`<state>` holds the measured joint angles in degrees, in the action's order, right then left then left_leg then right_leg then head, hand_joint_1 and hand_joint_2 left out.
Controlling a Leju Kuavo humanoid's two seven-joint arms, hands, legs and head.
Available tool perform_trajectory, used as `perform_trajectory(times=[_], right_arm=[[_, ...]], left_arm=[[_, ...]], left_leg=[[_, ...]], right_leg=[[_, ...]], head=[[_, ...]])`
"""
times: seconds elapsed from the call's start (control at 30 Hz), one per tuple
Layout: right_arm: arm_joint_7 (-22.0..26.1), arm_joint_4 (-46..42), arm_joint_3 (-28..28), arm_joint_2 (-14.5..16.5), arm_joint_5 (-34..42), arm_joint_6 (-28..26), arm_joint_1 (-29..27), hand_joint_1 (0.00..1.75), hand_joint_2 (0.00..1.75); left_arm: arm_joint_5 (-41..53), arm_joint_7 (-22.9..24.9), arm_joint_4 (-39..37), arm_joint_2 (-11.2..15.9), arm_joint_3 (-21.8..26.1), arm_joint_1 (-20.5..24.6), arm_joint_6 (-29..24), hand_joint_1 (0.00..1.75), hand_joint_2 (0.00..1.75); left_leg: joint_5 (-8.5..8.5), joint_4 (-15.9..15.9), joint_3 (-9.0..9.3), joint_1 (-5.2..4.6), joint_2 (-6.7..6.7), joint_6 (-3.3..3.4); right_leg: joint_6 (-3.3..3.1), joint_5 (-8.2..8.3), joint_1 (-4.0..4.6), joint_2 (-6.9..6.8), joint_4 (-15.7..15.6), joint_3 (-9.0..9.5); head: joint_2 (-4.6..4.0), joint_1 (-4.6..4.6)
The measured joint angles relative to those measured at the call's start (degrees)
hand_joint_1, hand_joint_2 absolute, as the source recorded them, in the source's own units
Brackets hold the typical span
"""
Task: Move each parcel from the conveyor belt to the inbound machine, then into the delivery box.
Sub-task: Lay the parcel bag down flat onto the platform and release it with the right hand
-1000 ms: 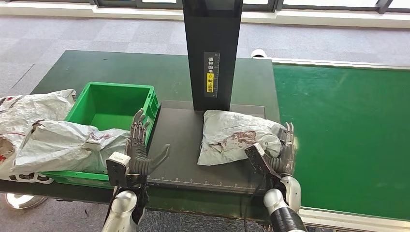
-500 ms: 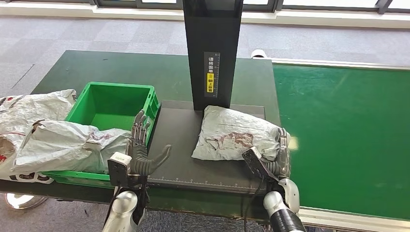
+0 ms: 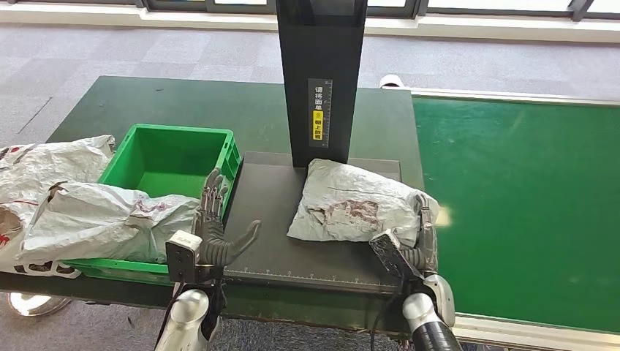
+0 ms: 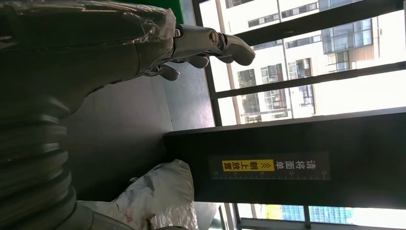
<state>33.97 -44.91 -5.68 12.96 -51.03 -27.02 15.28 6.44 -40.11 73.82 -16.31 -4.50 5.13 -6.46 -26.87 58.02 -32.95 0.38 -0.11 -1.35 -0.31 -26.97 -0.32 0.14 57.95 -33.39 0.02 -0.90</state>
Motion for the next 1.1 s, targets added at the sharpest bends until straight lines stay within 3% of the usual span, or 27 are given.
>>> perform_trajectory(times=[0.07, 0.33, 0.57, 0.93, 1.03, 1.1], right_arm=[[1.51, -2.59, 0.01, 0.00, 1.29, 1.23, -1.41, 0.00, 0.00], [3.34, -7.06, 0.11, 0.00, 2.62, 2.59, -3.65, 0.00, 0.00], [4.87, -17.29, 2.54, 0.51, 3.65, 4.26, -7.51, 0.00, 0.00], [5.13, -22.11, 4.00, 0.64, 4.26, 4.16, -9.02, 0.00, 0.00], [5.79, -24.57, 4.40, 0.78, 5.06, 1.75, -10.13, 0.00, 0.00], [5.99, -26.76, 5.15, 0.86, 5.68, -2.68, -11.01, 0.00, 0.87]], left_arm=[[-0.03, 0.01, -0.02, 0.00, 0.00, 0.00, 0.03, 0.00, 1.75], [-0.10, 0.01, -0.03, 0.00, 0.00, -0.01, 0.03, 0.00, 1.75], [-0.10, 0.01, -0.03, 0.00, 0.00, -0.02, 0.03, 0.00, 1.75], [-0.07, 0.00, -0.03, 0.00, 0.00, -0.03, 0.03, 0.00, 1.75], [0.44, 0.01, -0.03, 0.00, -0.01, -0.04, 0.10, 0.00, 1.75], [1.43, 0.01, -0.03, 0.00, -0.07, -0.02, 0.22, 0.00, 1.75]], left_leg=[[0.00, 0.00, -0.01, 0.00, 0.00, 0.00], [-0.01, 0.00, -0.02, 0.00, -0.01, 0.00], [0.00, 0.00, -0.02, 0.00, 0.00, 0.00], [0.00, 0.00, -0.02, -0.01, 0.00, 0.00], [0.00, 0.00, -0.02, -0.01, 0.00, 0.00], [0.00, 0.00, -0.02, -0.01, 0.00, 0.00]], right_leg=[[0.00, 0.00, 0.00, 0.00, 0.00, 0.00], [0.00, -0.01, 0.00, -0.01, 0.00, 0.00], [0.00, -0.01, 0.00, -0.01, 0.00, 0.01], [0.01, -0.01, 0.00, -0.02, 0.00, 0.02], [0.01, -0.01, 0.00, -0.03, 0.00, 0.02], [0.01, -0.01, 0.00, -0.02, 0.00, 0.01]], head=[[0.00, 0.00], [0.00, 0.00], [0.00, 0.00], [0.00, 0.00], [0.00, 0.00], [0.00, 0.00]])
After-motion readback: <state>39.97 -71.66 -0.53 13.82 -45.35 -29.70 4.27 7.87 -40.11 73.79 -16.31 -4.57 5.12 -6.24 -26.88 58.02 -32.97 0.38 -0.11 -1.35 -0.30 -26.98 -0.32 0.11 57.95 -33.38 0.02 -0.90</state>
